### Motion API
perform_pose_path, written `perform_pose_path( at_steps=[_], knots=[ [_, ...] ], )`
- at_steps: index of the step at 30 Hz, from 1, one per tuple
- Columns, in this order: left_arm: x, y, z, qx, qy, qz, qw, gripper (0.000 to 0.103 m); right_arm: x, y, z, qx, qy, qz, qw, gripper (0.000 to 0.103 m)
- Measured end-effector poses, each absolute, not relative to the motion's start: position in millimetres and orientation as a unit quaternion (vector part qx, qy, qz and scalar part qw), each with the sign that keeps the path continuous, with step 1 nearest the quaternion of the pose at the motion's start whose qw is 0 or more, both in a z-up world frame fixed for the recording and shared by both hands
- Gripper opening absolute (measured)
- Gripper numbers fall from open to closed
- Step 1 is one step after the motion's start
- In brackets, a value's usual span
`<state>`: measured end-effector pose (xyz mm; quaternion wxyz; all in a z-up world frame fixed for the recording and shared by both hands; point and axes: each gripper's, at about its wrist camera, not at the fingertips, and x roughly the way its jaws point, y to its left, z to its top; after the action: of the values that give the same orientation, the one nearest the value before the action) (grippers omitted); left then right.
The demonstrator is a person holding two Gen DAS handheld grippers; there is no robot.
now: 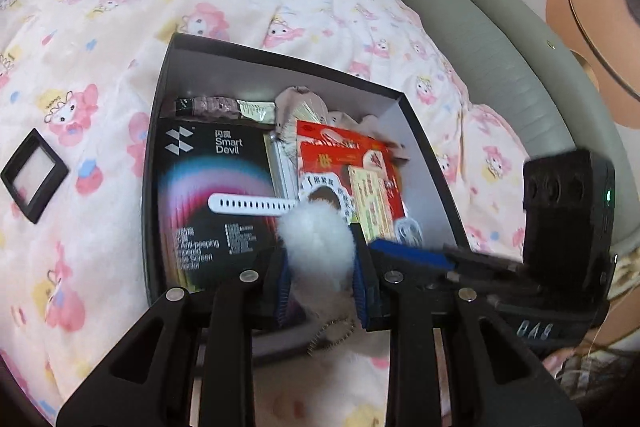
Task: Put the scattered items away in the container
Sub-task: 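Carry the white plush keychain with the left gripper over the box, then lower the plush into the box and open the left gripper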
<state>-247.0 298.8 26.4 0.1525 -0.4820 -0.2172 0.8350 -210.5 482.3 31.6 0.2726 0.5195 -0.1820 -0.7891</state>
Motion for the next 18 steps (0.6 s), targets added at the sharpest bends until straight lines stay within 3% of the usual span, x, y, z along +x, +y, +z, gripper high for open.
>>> perform_pose_path(
  at_steps=[9,13,18],
  knots=[
    [-249,297,23,-0.438,-0.225,0.861,0.127,0.023,-204,495,23,0.519,-0.200,-0.789,0.263,0.027],
    [-249,303,6,-0.490,-0.174,0.849,0.098,0.030,-201,483,18,0.529,-0.179,-0.783,0.272,0.027],
    [-234,312,19,-0.506,-0.099,0.852,0.094,0.039,-196,469,12,0.538,-0.135,-0.787,0.269,0.027]
  ],
)
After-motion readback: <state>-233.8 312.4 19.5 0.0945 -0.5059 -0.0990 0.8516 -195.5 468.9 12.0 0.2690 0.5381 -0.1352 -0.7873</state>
